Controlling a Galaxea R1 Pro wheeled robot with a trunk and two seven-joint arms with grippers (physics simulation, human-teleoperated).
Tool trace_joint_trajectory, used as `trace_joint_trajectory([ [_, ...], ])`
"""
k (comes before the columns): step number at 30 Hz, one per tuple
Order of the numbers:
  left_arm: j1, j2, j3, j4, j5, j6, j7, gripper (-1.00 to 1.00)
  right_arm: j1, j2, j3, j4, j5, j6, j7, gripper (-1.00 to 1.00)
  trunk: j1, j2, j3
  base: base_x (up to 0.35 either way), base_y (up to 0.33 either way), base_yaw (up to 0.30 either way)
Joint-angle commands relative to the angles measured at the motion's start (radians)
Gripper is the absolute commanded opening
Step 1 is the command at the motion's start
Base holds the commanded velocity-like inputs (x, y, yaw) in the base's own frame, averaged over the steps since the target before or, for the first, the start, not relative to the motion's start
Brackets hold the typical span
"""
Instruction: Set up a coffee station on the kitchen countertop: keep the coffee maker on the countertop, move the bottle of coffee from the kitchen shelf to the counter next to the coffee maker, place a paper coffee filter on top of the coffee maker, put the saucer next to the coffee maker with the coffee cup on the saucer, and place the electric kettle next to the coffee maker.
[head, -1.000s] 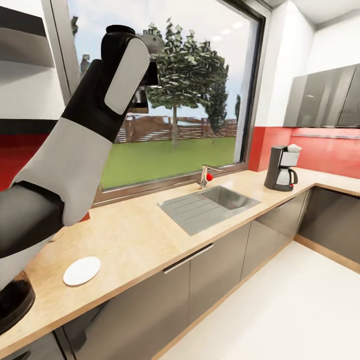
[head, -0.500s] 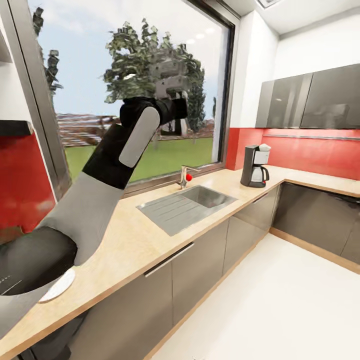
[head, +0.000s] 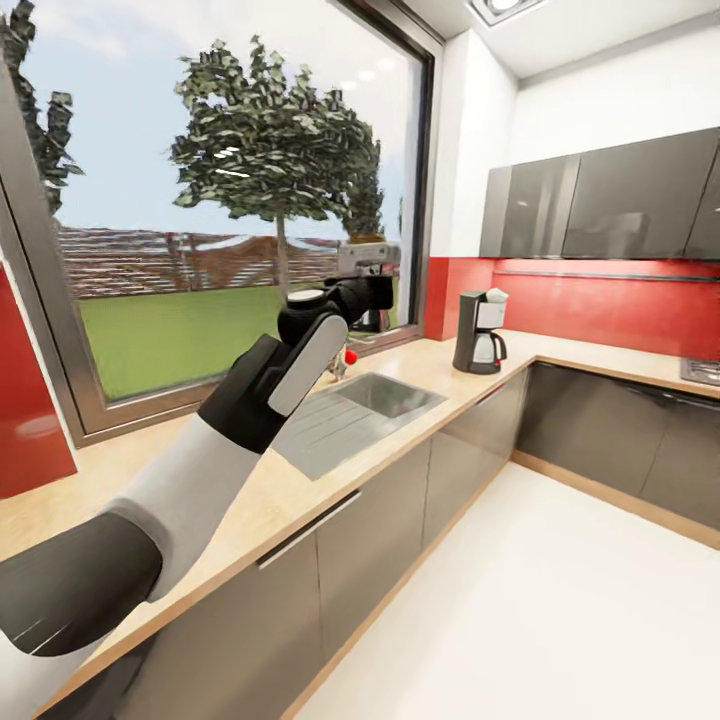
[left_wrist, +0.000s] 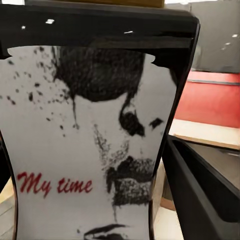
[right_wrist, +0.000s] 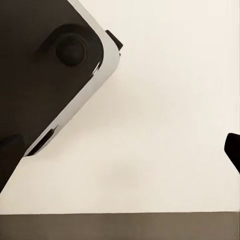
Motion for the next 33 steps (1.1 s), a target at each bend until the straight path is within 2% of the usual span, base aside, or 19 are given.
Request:
trace_joint_trajectory([
  [1, -0.001, 0.000, -0.002, 0.000, 0.008, 0.001, 0.008, -1.00, -0.002, -0.001, -0.009, 0.002, 0.004, -0.003, 0.002, 1.00, 0.001, -0.001, -0.001, 0.261, -0.131, -0.011],
  [10, 0.008, 0.000, -0.001, 0.013, 0.008, -0.004, 0.008, -1.00, -0.003, -0.001, -0.015, 0.002, -0.001, -0.003, 0.002, 1.00, 0.001, -0.001, -0.001, 0.292, -0.156, -0.044],
  [25, 0.010, 0.000, 0.000, 0.030, 0.008, -0.004, 0.007, -1.00, -0.003, -0.001, -0.016, 0.002, -0.002, -0.003, 0.002, 1.00, 0.001, -0.001, -0.001, 0.048, -0.028, -0.243],
  [33, 0.010, 0.000, 0.000, 0.035, 0.008, -0.005, 0.008, -1.00, -0.003, -0.001, -0.016, 0.002, -0.002, -0.004, 0.002, 1.00, 0.001, -0.001, -0.001, 0.185, -0.140, -0.249],
])
